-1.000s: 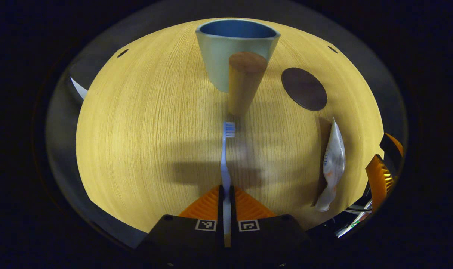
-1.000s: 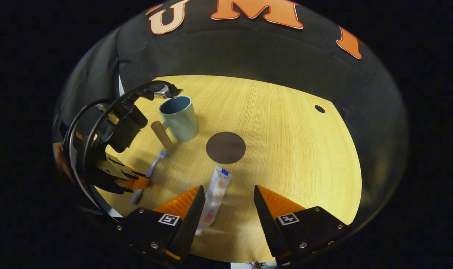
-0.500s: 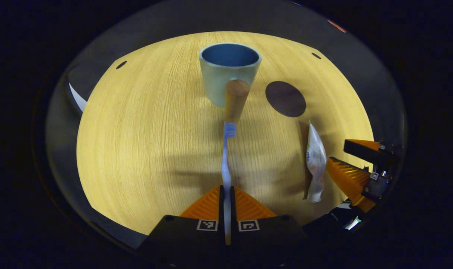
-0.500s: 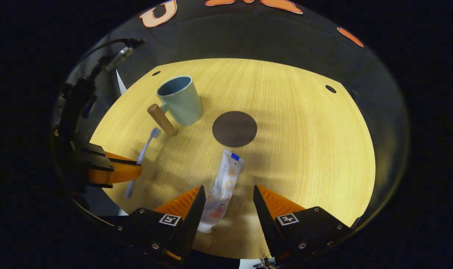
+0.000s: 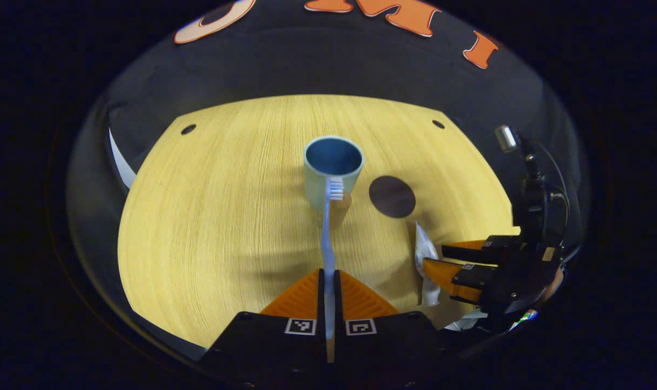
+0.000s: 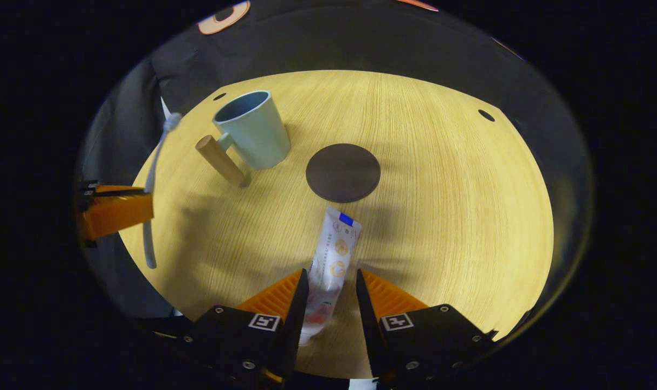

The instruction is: Put the toothbrush and toothpaste on the desktop into the cup, then pick up the cup and place it on the coaster on the desktop.

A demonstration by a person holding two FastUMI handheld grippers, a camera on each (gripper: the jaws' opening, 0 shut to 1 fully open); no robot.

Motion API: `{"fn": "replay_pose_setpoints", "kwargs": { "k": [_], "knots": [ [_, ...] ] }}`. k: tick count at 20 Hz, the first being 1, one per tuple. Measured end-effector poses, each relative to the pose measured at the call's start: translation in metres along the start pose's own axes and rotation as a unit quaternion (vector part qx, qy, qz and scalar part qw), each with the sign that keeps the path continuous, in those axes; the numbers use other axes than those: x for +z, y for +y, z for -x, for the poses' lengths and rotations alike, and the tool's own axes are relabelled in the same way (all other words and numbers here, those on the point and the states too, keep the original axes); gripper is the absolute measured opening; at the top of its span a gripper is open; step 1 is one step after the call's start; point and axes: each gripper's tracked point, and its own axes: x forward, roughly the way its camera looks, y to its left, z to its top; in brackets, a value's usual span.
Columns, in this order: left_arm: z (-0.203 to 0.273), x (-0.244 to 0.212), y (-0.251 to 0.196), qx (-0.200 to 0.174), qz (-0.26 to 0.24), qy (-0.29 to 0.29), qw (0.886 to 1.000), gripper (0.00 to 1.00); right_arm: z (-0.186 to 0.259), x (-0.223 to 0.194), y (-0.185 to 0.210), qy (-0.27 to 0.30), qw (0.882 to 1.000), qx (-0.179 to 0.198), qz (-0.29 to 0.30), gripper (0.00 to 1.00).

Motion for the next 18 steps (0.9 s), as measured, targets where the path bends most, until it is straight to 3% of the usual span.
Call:
{"fn": "replay_pose_setpoints", "kwargs": {
  "k": [1,2,7,10,14,18],
  "knots": [
    [0.015,0.009,-0.001,-0.004,-0.005,-0.023,1.0,0.05,0.0,0.0,-0.001,0.002,1.0,-0.002,-0.004,0.48],
    [0.019,0.023,0.004,-0.008,-0.007,-0.048,0.999,0.05,-0.002,0.001,0.0,0.003,1.0,-0.001,-0.011,0.5],
    [0.044,0.085,0.016,-0.017,-0.021,-0.139,0.99,0.05,-0.01,-0.002,0.008,0.025,0.998,0.016,-0.058,0.4],
    [0.052,0.114,0.017,-0.024,-0.033,-0.174,0.984,0.05,-0.013,-0.004,0.014,0.028,0.996,0.025,-0.075,0.22],
    [0.042,0.146,0.016,-0.032,-0.044,-0.223,0.973,0.05,-0.012,-0.002,0.014,0.022,0.996,0.025,-0.084,0.14],
    [0.026,0.169,0.022,-0.032,-0.043,-0.253,0.966,0.05,0.0,0.008,0.026,-0.004,0.995,0.054,-0.079,0.12]
  ]
}}
